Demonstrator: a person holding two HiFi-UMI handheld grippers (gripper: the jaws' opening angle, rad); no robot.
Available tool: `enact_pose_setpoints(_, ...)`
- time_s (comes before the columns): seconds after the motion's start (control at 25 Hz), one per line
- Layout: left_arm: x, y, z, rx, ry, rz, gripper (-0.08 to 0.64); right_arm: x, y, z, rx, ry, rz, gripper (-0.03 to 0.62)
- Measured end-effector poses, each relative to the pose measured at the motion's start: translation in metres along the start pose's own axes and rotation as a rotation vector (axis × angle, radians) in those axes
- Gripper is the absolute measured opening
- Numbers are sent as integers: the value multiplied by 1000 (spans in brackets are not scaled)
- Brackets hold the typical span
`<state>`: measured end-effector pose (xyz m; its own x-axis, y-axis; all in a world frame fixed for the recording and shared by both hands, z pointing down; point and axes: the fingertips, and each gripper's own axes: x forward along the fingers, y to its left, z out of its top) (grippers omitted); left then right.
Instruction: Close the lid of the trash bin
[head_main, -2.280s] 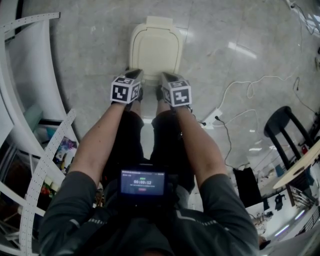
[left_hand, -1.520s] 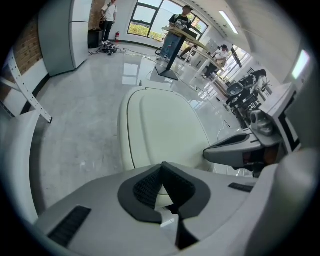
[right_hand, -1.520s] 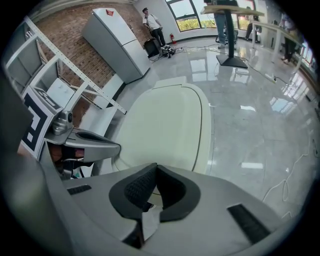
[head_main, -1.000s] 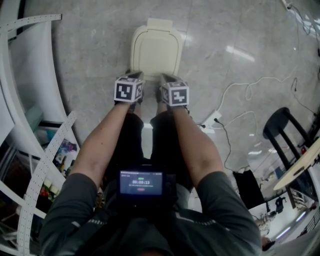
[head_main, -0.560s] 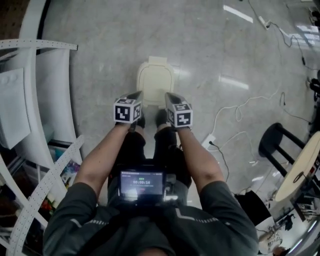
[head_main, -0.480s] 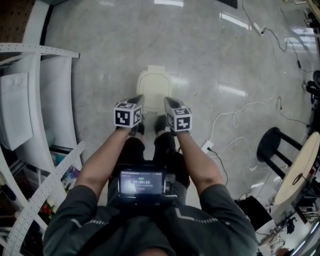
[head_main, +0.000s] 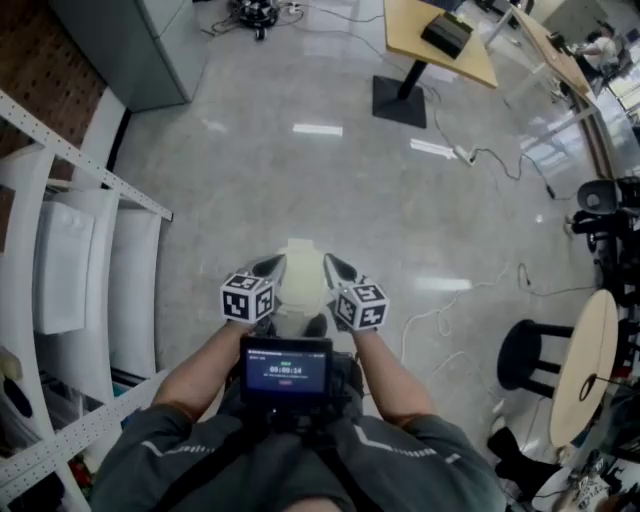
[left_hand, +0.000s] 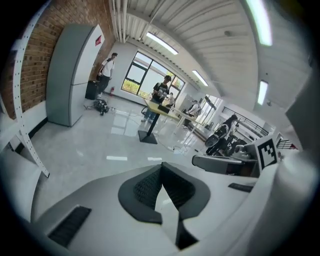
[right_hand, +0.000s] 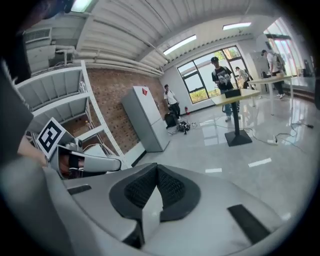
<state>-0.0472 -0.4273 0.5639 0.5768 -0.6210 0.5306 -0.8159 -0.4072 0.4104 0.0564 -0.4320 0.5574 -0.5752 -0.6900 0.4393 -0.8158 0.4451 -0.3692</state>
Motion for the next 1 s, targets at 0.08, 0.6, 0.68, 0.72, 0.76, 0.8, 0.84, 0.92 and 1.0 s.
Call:
enact_pose_setpoints(0.08, -25, -6, 24, 14, -68, -14, 2, -16, 20, 29, -52, -44, 39, 9)
enact_pose_setpoints(0.6, -133, -65, 174, 208, -436, -39, 2, -114, 86, 200, -207, -351, 123, 11)
enact_pose_setpoints(0.68, -143, -71, 182, 213, -456, -50, 2, -127, 92, 213, -200, -385, 127, 11)
enact_pose_setpoints(0.72, -148, -73, 184, 212, -458, -60, 2, -132, 95, 218, -190, -406, 132, 11)
enact_pose_setpoints(0.76, -152, -73, 185, 212, -458, -70, 2, -135, 97, 222, -183, -424, 140, 11)
enact_pose_setpoints(0.8, -155, -71, 186, 213, -458, -74, 2, -135, 99, 223, -184, -429, 148, 11)
enact_pose_setpoints(0.84, -157, -69, 186, 214, -459, -71, 2, -133, 101, 223, -192, -421, 152, 11)
enact_pose_setpoints(0.92, -159, -64, 184, 205, -460, -62, 2, -129, 102, 217, -216, -386, 142, 11)
enact_pose_setpoints(1.0, -158, -62, 181, 185, -459, -61, 2, -127, 103, 212, -224, -372, 137, 9)
